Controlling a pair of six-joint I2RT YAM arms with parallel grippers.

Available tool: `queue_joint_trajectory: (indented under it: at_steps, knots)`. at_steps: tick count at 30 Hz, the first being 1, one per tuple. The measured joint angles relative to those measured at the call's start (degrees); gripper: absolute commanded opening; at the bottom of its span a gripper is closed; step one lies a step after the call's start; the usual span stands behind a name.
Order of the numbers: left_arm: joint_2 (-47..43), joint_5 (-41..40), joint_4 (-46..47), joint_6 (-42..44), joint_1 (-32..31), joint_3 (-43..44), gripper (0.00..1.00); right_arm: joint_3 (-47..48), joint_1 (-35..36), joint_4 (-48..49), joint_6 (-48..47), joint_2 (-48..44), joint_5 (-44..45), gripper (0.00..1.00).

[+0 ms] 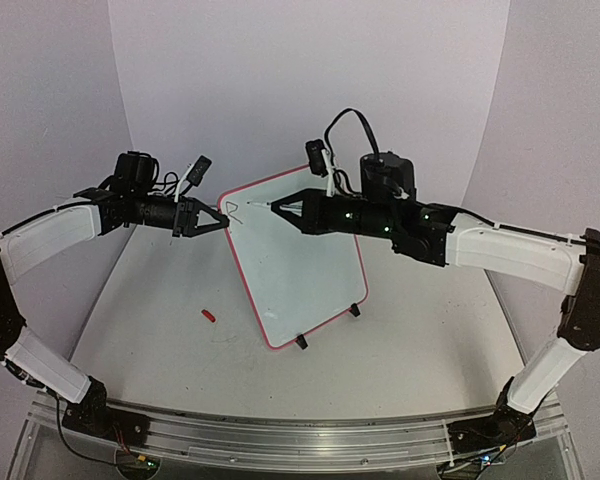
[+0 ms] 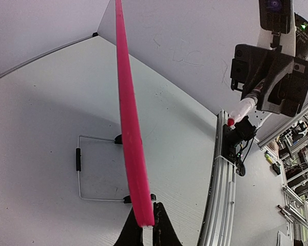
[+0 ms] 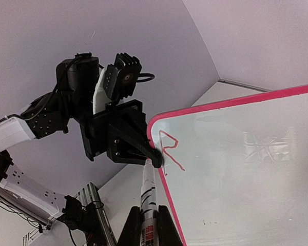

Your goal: Write a sentence on the whiteboard

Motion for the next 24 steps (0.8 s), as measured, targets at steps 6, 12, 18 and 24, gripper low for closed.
queue_joint_trajectory:
  at_steps: [6,12,18,24]
  knots:
    - [0.00,0.02,-0.04,0.14,0.00,0.02,0.00,3.14,0.00,-3.94,-2.62,2.39,0.15,0.00]
    - [0.02,0.02,-0.04,0.18,-0.02,0.00,0.00,5.86,-0.02,-5.28,-3.80,5.18,0.19,0.00]
    - [0.00,0.02,-0.04,0.18,-0.03,0.00,0.00,6.25,-0.03,-5.99,-3.85,6.72,0.63,0.00]
    - [0.00,0.02,-0.04,0.18,-0.04,0.00,0.00,7.14,-0.07,-6.32,-3.81,7.65,0.86,0.00]
